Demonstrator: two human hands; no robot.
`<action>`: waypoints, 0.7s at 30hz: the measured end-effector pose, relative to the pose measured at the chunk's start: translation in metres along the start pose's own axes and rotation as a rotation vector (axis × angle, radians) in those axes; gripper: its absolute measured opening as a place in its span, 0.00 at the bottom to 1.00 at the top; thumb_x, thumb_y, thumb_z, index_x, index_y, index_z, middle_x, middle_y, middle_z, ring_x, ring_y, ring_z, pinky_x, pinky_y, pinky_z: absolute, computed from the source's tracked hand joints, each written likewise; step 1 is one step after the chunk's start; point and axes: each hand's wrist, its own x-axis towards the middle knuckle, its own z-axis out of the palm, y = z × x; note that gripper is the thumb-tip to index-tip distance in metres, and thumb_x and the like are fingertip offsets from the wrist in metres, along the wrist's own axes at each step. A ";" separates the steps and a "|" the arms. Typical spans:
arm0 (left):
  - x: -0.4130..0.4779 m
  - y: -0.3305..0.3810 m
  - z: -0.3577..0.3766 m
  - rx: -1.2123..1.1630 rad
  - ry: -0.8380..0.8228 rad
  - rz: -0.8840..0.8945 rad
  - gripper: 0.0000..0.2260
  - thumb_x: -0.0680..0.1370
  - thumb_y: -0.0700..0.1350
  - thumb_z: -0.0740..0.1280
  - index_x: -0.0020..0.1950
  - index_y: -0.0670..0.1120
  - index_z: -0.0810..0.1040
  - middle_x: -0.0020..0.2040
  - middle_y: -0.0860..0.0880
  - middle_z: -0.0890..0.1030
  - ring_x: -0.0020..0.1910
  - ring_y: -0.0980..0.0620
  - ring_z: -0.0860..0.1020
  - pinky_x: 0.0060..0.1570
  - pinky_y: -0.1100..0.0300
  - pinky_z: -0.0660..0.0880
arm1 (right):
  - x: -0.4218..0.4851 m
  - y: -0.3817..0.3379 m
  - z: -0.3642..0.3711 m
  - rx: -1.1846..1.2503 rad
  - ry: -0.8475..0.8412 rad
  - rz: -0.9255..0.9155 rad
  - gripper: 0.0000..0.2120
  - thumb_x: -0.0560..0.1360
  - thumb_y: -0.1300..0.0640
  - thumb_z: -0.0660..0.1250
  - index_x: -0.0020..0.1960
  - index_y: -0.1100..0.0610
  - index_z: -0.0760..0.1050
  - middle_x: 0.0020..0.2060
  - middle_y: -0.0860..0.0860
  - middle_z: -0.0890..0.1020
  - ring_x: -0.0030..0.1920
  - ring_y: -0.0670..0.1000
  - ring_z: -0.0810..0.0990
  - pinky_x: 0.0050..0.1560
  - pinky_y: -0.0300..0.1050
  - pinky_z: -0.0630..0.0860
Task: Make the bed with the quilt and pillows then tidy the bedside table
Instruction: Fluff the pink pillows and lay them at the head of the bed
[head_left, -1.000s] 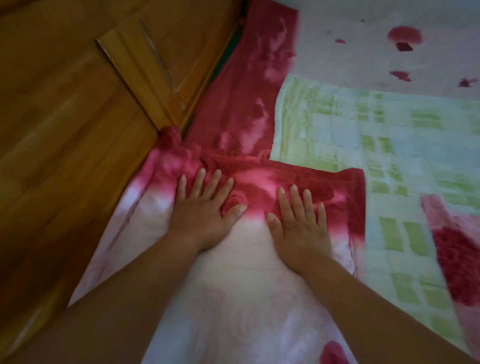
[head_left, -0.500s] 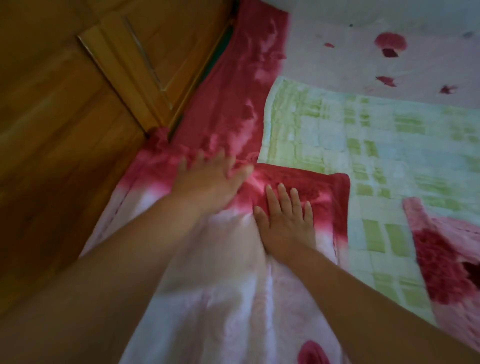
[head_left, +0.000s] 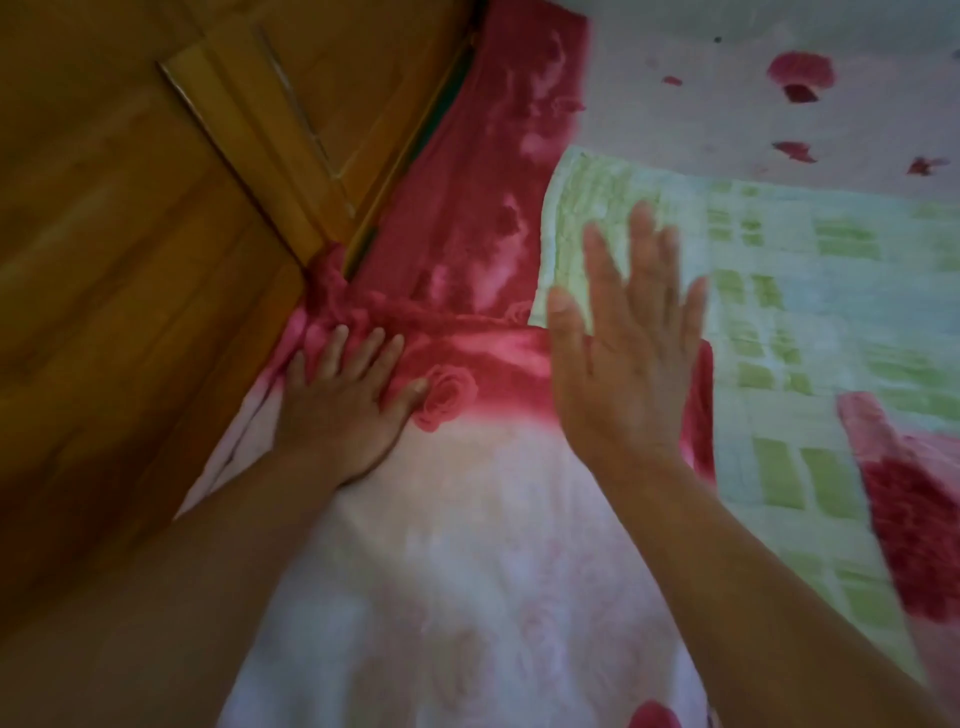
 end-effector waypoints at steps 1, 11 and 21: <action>-0.004 0.001 0.005 -0.006 0.000 0.000 0.34 0.72 0.69 0.36 0.78 0.61 0.46 0.79 0.59 0.46 0.78 0.51 0.41 0.74 0.42 0.42 | -0.009 0.008 0.004 -0.048 -0.004 0.027 0.31 0.79 0.37 0.37 0.78 0.49 0.50 0.78 0.50 0.45 0.78 0.54 0.43 0.75 0.55 0.37; 0.006 0.003 0.019 0.029 -0.024 -0.011 0.34 0.71 0.70 0.34 0.77 0.61 0.40 0.78 0.59 0.40 0.77 0.51 0.36 0.72 0.40 0.38 | -0.021 0.057 0.029 -0.177 -0.241 0.154 0.33 0.77 0.37 0.37 0.78 0.49 0.46 0.78 0.53 0.48 0.78 0.55 0.45 0.76 0.57 0.41; 0.006 0.006 0.021 0.028 0.000 -0.002 0.38 0.67 0.69 0.29 0.77 0.61 0.40 0.78 0.59 0.40 0.77 0.51 0.36 0.71 0.40 0.36 | -0.026 0.067 0.042 -0.221 -0.471 0.170 0.37 0.74 0.36 0.33 0.79 0.51 0.48 0.78 0.54 0.49 0.78 0.55 0.46 0.75 0.61 0.43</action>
